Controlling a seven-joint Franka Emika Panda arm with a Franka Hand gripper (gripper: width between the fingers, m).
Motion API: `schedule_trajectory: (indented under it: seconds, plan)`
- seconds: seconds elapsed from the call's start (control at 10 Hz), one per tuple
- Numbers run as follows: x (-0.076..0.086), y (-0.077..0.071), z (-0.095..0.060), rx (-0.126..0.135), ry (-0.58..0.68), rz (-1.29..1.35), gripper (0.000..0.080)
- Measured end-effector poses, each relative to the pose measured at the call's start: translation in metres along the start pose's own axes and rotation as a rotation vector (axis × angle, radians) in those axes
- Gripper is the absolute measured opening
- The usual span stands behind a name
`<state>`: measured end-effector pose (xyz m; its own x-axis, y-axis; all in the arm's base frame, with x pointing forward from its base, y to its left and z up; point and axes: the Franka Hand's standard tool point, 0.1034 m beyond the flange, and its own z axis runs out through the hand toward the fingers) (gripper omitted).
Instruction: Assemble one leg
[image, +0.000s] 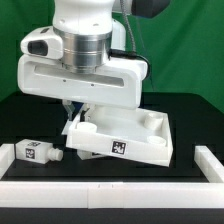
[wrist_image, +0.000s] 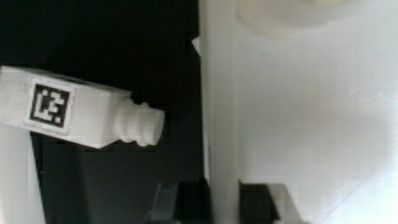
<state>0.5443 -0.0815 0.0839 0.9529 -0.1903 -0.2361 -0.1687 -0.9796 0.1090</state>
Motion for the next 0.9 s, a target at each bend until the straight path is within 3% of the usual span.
schedule_trajectory:
  seconds: [0.1, 0.2, 0.4, 0.5, 0.6, 0.7, 0.9]
  plan:
    - [0.0, -0.001, 0.001, -0.001, -0.002, -0.001, 0.0054]
    - [0.002, -0.011, 0.004, -0.005, -0.006, 0.027, 0.0054]
    - [0.019, -0.043, 0.009, -0.013, 0.002, 0.02, 0.0054]
    - [0.022, -0.057, 0.015, -0.015, 0.011, 0.022, 0.0054]
    - [0.02, -0.067, 0.021, -0.035, 0.013, 0.013, 0.0054]
    - [0.02, -0.067, 0.021, -0.061, 0.016, -0.006, 0.0055]
    - [0.02, -0.064, 0.024, -0.069, 0.037, -0.054, 0.0055]
